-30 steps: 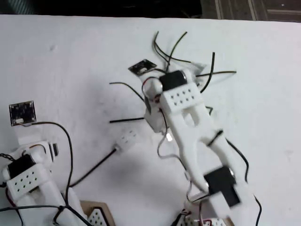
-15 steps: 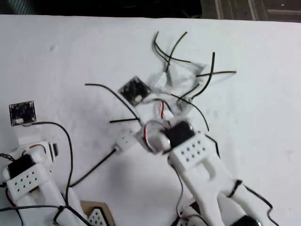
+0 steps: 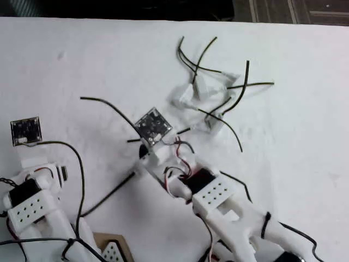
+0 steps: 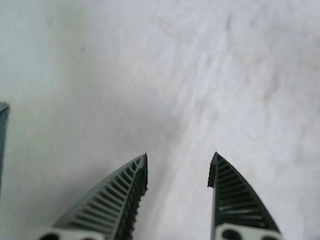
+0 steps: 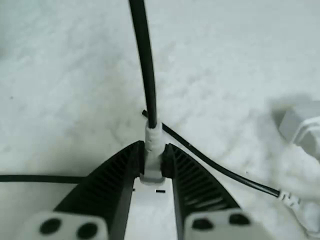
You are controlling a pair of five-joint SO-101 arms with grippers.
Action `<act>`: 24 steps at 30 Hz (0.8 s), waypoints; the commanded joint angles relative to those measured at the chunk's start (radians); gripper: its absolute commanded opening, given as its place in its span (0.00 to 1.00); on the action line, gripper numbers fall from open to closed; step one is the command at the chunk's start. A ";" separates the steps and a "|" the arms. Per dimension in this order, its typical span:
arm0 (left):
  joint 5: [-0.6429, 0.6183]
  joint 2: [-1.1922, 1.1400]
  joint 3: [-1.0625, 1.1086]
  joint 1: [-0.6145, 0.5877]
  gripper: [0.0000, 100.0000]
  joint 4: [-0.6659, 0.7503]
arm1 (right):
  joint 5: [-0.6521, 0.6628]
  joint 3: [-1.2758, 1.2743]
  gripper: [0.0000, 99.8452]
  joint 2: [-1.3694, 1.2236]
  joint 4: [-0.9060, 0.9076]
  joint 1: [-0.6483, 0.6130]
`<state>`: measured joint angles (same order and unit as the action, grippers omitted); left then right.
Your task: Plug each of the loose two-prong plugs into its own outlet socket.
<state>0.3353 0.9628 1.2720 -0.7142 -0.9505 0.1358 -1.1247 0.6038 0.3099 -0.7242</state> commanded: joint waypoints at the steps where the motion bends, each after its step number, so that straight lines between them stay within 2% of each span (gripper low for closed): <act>1: -0.006 0.018 -0.005 0.007 0.21 0.017 | -0.008 0.005 0.02 -0.074 -0.094 -0.008; 24: -0.006 0.018 -0.005 0.007 0.21 0.017 | -0.009 -0.014 0.02 -0.137 -0.082 0.035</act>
<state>0.3353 0.9628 1.2720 -0.7142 -0.9505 0.1358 -1.1370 0.4641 0.2240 -0.6905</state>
